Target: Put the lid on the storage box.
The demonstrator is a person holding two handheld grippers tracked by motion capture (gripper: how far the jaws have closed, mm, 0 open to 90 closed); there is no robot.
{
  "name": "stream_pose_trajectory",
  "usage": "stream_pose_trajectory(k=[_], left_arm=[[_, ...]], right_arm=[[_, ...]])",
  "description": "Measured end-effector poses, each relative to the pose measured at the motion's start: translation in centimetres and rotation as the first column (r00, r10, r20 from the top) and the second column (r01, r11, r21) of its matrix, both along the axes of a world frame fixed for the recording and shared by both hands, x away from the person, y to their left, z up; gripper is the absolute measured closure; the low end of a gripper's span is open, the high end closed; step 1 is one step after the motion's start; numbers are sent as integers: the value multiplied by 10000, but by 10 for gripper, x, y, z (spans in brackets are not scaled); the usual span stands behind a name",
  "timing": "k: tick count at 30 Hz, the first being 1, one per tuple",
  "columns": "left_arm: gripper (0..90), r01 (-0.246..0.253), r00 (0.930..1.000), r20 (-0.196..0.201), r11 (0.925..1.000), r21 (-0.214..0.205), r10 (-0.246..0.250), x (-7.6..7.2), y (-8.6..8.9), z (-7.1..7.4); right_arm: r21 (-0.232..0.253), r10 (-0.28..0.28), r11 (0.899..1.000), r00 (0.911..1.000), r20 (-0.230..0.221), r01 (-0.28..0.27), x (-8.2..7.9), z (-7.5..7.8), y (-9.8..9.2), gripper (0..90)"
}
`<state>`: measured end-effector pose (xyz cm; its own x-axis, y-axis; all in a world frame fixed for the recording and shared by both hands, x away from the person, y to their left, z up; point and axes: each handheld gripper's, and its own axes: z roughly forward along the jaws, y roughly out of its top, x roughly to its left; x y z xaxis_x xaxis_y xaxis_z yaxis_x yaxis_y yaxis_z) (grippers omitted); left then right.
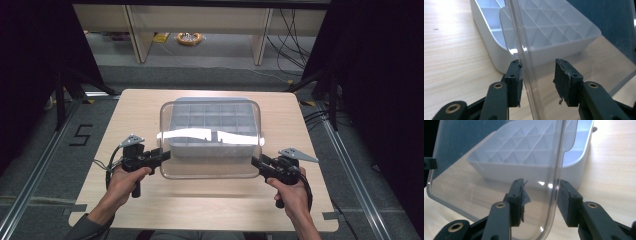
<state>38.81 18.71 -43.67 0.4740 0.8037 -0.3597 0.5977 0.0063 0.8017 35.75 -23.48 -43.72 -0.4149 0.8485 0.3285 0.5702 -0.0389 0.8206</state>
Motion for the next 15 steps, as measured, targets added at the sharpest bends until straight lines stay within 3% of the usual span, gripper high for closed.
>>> stream_pose_trajectory(k=[1, 4, 5, 6, 7, 8, 9, 15], left_arm=[[575, -69, 10000, -1, 10000, -58, 69, 5, 0, 1], [575, -96, 10000, -25, 9999, -89, 95, 9, -1, 3], [575, -70, 10000, -13, 9999, -132, 69, 12, -1, 4], [575, -196, 9998, -6, 9997, -170, 196, 17, -2, 5], [575, -170, 9998, -65, 9997, -163, 169, 20, -2, 7], [575, -170, 9998, -65, 9997, -163, 169, 20, -2, 7], [575, -207, 9998, -26, 9996, -215, 207, 23, -3, 7], [575, -339, 9994, -92, 9991, -246, 337, 45, -8, 14]], right_arm=[[-212, 113, 9997, 9993, 363, -105, 9, 4, -1, 597], [45, -131, 9999, 9999, 110, 131, 12, 7, 2, 596], [-278, -3, 9996, 9990, 436, 15, 18, 7, -1, 594], [-278, -49, 9996, 9990, 448, 61, 26, 10, -1, 594], [166, -198, 9997, 9998, 103, 196, 25, 13, 1, 593], [166, -198, 9997, 9998, 103, 196, 25, 13, 1, 593], [-137, -146, 9998, 9990, 430, 152, 31, 13, -1, 593], [-70, -346, 9994, 9987, 361, 349, 48, 19, -3, 592]])
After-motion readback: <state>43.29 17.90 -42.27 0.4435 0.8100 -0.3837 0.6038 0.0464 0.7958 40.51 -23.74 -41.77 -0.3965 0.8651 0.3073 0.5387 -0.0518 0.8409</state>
